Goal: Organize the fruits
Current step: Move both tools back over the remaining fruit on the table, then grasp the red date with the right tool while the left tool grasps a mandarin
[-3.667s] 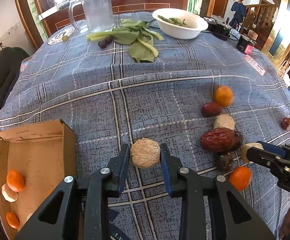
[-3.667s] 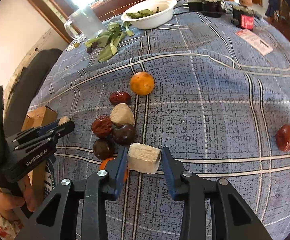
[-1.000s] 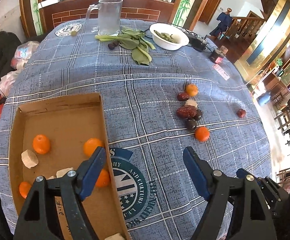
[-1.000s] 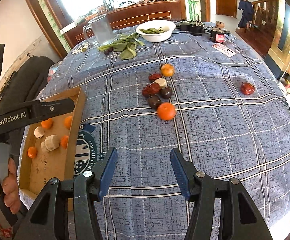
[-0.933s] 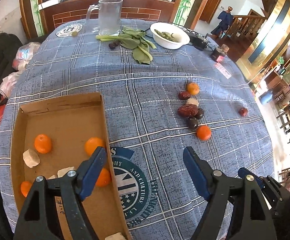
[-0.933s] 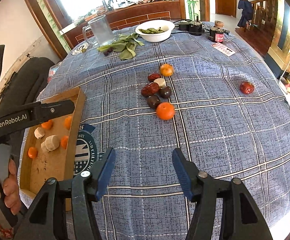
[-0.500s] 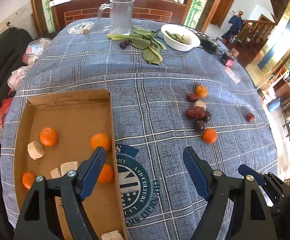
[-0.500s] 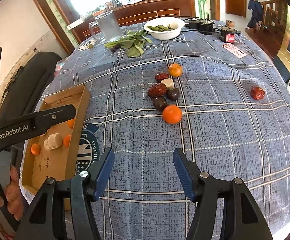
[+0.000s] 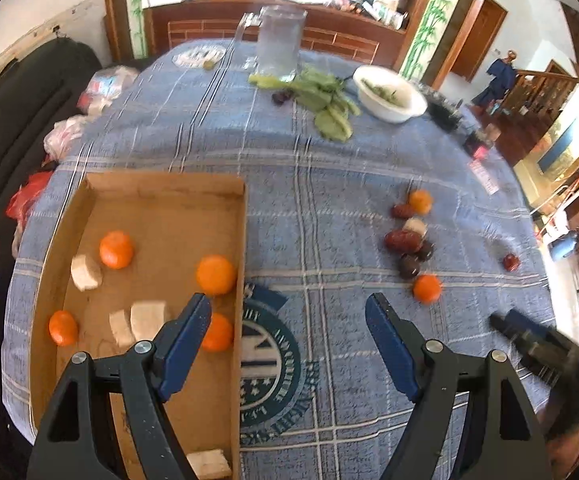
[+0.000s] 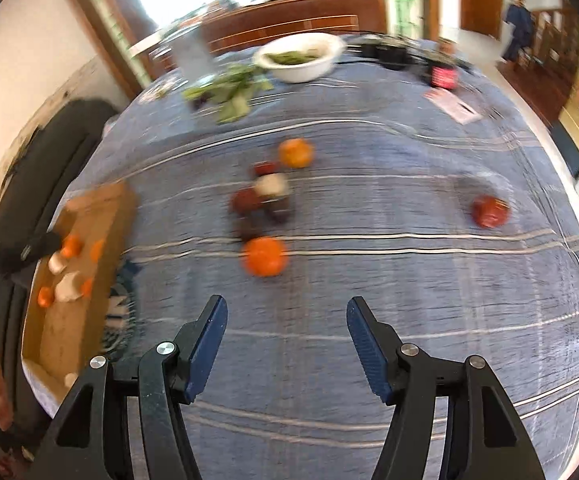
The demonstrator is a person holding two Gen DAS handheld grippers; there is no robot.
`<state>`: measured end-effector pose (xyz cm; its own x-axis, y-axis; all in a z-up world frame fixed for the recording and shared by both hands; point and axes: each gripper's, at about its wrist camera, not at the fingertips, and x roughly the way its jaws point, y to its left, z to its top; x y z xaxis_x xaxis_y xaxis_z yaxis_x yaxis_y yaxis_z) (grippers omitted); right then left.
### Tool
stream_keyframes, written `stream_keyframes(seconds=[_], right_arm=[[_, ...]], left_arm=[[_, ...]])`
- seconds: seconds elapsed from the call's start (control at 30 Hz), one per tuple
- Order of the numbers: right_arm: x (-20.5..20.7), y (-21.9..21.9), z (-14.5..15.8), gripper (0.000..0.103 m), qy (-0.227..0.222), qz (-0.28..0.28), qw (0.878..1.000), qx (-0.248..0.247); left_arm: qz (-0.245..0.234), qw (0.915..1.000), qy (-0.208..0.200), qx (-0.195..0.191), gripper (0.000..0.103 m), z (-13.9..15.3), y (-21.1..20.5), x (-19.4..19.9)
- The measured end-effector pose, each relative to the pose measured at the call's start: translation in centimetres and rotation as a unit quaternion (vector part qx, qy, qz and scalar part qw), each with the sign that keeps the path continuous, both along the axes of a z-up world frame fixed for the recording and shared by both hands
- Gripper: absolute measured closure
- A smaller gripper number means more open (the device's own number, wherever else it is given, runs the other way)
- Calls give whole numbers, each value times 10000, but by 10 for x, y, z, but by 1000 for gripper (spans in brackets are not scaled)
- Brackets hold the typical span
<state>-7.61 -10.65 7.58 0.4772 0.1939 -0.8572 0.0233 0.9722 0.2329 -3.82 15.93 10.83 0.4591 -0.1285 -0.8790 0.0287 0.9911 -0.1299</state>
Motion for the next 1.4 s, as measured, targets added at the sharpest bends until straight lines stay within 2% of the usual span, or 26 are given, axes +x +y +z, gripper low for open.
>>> stream_keyframes(seconds=[0.07, 0.2, 0.33, 0.4, 0.53, 0.63, 0.7, 0.9, 1.1, 1.13, 1.23, 1.27, 1.33, 1.4], right_arm=[[1, -27, -7, 37, -27, -223, 9997, 66], [5, -49, -15, 37, -82, -168, 9998, 82], [13, -55, -27, 37, -50, -3, 9997, 221], [16, -66, -25, 37, -136, -126, 9997, 171], [19, -111, -16, 37, -289, -592, 9978, 79], [20, -141, -21, 37, -200, -770, 9967, -140], [23, -156, -27, 37, -127, -815, 9964, -178], [51, -164, -44, 37, -62, -788, 9967, -158], [80, -154, -56, 37, -16, -713, 9974, -37], [83, -152, -57, 37, -11, -709, 9975, -28], [89, -150, -59, 37, -4, -710, 9975, 39], [90, -149, -58, 40, -5, -708, 9975, 57], [91, -147, -59, 67, 24, -658, 9978, 37], [89, -146, -59, 70, 32, -620, 9981, 13]], left_arm=[[28, 9999, 146, -23, 24, -11, -2, -3], [-33, 9992, 353, -173, 24, -29, -16, -5], [-336, 9975, 426, -457, 24, -41, -49, 3], [-522, 9962, 411, -564, 25, -43, -70, 9], [-864, 9944, 282, -530, 33, -50, -112, 19], [-970, 9935, 338, -486, 46, -61, -131, 26], [-1000, 9932, 379, -470, 48, -65, -138, 29], [-1123, 9924, 402, -309, 48, -78, -152, 35], [-1214, 9915, 457, -128, 49, -93, -168, 37], [-1241, 9913, 423, -88, 50, -94, -170, 37], [-1175, 9925, 327, 86, 70, -94, -174, 40], [-1190, 9924, 301, 126, 71, -94, -174, 39], [-1195, 9923, 298, 90, 72, -94, -172, 37], [-1165, 9927, 320, 26, 72, -93, -169, 34]])
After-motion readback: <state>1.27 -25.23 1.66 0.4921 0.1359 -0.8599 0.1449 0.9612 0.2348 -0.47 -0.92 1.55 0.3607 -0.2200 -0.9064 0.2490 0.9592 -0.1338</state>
